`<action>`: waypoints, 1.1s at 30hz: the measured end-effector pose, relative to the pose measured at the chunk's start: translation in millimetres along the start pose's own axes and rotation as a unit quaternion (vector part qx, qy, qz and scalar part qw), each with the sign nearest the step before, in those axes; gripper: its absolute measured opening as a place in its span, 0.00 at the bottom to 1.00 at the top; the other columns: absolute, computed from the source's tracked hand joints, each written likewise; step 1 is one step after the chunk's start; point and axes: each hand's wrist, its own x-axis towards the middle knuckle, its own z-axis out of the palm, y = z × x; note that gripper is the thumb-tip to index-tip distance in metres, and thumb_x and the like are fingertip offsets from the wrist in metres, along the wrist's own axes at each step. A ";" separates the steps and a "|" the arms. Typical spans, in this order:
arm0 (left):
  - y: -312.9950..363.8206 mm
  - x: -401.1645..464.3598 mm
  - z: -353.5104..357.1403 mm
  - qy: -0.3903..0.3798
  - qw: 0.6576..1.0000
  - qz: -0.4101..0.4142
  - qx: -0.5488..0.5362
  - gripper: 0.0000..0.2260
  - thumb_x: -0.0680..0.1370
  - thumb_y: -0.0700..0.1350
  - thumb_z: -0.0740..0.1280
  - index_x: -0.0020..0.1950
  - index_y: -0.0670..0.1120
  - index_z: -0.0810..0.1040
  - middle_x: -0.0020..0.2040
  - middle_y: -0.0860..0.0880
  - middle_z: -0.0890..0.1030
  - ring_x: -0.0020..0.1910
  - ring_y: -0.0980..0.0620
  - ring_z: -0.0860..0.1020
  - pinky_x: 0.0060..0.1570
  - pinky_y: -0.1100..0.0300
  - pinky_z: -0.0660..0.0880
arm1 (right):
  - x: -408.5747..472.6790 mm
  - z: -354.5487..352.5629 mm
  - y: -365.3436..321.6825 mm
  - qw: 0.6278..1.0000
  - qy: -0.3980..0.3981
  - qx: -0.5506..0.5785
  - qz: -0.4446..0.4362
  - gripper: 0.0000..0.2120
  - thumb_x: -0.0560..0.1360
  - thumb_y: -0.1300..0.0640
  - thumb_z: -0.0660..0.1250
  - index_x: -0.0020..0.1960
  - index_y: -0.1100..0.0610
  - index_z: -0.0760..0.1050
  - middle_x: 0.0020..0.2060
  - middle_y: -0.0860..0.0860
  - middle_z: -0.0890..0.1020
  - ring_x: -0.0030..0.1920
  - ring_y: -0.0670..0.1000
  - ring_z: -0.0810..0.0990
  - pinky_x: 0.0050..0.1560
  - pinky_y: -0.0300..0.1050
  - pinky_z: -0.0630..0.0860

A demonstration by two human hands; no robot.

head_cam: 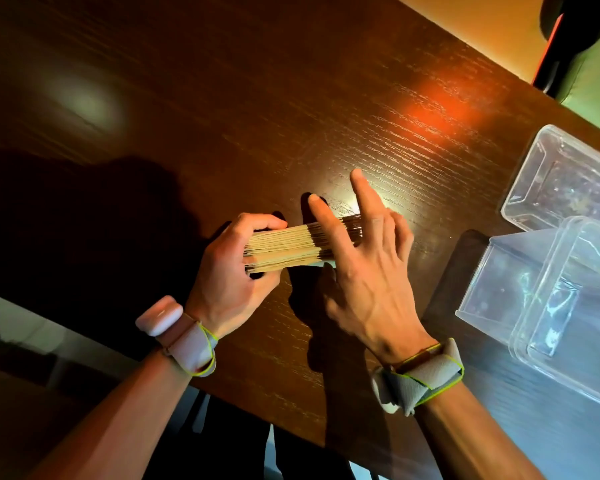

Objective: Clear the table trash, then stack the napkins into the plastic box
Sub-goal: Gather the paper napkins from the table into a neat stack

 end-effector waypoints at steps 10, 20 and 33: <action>2.3 0.2 -2.8 -0.008 1.000 -0.002 0.023 0.28 0.69 0.37 0.78 0.66 0.51 0.75 0.60 0.51 0.80 0.57 0.57 0.80 0.49 0.74 0.75 | -6.0 3.3 -10.9 0.998 0.013 -0.062 0.006 0.39 0.68 0.47 0.53 0.81 0.46 0.54 0.81 0.59 0.47 0.81 0.59 0.47 0.76 0.63 0.48; 5.7 -0.5 -6.0 -0.020 0.997 0.029 0.065 0.29 0.69 0.35 0.78 0.68 0.46 0.76 0.62 0.49 0.80 0.58 0.56 0.79 0.55 0.74 0.72 | -7.6 10.8 -17.2 0.996 0.038 -0.075 0.019 0.38 0.73 0.45 0.57 0.81 0.47 0.51 0.81 0.59 0.46 0.82 0.57 0.43 0.76 0.64 0.46; 4.0 -0.2 -9.1 -0.029 0.996 0.033 0.078 0.30 0.68 0.35 0.77 0.68 0.48 0.75 0.62 0.49 0.79 0.60 0.52 0.79 0.58 0.74 0.72 | -1.3 7.9 -31.5 0.994 0.025 -0.105 0.008 0.41 0.69 0.53 0.56 0.82 0.50 0.50 0.81 0.61 0.50 0.82 0.60 0.47 0.77 0.62 0.39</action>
